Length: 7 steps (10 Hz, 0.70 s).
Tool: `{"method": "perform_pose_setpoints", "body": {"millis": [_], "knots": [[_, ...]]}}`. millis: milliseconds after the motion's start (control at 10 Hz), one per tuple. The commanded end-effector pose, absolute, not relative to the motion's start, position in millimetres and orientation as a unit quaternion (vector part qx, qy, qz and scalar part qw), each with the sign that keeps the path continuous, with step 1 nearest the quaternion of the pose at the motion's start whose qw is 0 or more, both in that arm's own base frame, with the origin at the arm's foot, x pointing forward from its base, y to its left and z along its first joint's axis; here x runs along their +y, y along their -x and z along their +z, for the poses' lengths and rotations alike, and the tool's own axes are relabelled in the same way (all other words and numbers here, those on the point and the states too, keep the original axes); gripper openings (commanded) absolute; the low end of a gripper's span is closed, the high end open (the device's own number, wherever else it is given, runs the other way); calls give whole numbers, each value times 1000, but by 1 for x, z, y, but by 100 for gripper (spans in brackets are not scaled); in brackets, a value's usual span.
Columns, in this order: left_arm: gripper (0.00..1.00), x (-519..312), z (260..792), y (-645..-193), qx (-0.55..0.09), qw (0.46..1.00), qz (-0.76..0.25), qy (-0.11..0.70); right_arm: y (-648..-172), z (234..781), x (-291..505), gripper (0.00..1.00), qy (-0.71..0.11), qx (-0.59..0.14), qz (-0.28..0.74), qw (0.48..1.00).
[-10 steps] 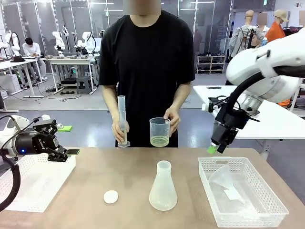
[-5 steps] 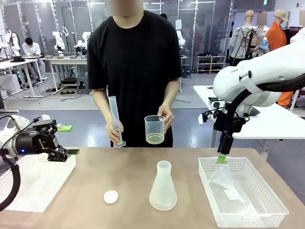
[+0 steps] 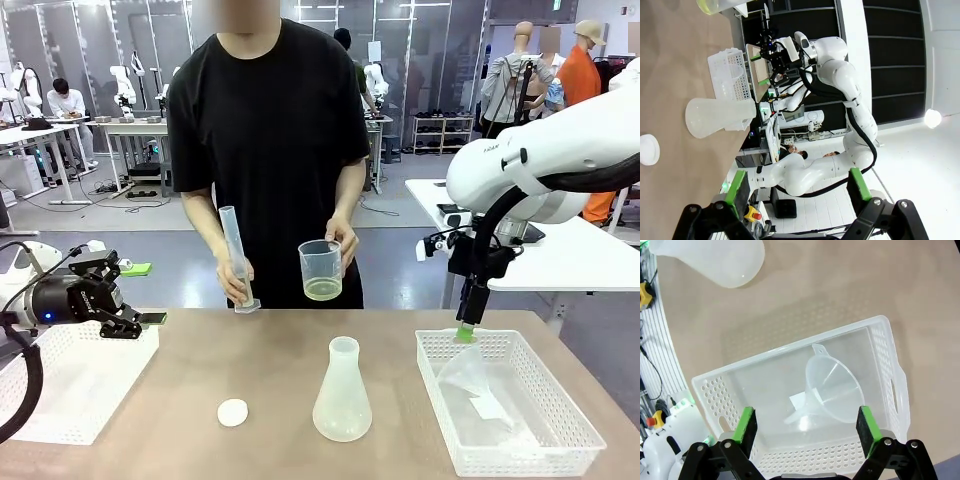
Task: Prepare the solutions needed for the experiment.
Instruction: Pick up the Plastic Funnel and insert it into the Big flask.
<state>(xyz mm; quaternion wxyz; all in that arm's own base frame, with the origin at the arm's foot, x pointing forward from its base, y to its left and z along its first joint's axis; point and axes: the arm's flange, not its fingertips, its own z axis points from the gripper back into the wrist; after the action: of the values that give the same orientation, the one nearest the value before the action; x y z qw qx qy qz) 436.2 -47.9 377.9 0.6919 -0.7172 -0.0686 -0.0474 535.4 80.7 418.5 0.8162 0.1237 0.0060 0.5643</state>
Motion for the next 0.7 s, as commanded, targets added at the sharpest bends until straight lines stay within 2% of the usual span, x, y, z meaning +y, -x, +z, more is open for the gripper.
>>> {"method": "perform_pose_setpoints", "body": {"millis": [0, 300, 600], "knots": [[100, -49, 380, -437, -72, 688, -46, 721, -547, 416, 89, 100, -58, 11, 654, 754], [100, -49, 380, -437, -72, 688, -46, 721, -562, 408, 94, 100, -28, 44, 743, 667], [100, -49, 380, -437, -72, 688, -46, 721, -573, 403, 96, 100, -57, 92, 767, 632]]}}
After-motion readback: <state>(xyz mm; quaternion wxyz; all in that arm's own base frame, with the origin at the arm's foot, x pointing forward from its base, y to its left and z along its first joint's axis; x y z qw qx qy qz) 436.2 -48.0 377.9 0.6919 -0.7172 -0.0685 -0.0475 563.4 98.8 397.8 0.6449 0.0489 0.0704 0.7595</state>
